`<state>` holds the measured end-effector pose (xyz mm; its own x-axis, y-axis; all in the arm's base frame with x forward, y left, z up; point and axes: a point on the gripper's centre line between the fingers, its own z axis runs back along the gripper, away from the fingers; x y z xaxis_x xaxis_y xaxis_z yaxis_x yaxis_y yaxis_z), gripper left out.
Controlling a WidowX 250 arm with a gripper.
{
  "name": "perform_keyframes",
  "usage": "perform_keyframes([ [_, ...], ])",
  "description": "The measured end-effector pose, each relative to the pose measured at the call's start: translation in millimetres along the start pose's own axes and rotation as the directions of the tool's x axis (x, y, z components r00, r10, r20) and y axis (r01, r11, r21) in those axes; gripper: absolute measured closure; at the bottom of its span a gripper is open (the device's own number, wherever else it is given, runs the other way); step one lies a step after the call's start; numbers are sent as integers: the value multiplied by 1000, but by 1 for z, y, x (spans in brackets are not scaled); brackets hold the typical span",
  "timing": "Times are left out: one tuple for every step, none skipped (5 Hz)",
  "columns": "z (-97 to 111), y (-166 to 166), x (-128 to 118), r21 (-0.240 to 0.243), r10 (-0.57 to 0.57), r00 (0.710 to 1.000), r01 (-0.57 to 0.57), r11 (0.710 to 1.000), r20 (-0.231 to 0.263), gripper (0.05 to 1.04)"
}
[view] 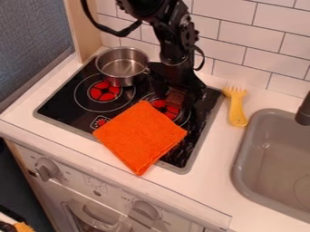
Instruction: Put the brown object on the orange cloth
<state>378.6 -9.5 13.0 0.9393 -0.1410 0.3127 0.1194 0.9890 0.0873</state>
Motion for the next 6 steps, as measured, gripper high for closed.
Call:
perform_keyframes([
  [-1, -8, 3, 14, -12, 1000, 12, 1000, 19, 415],
  [-2, -10, 1, 15, -4, 1000, 3, 1000, 14, 503],
  [-2, -13, 1, 9, -18, 1000, 18, 1000, 16, 503],
  [-1, -18, 3, -13, -34, 999, 34, 999, 18, 503],
  [2, -28, 11, -38, -72, 997, 73, 997, 25, 503],
  [4, -37, 11, -51, -112, 993, 113, 992, 23, 503],
])
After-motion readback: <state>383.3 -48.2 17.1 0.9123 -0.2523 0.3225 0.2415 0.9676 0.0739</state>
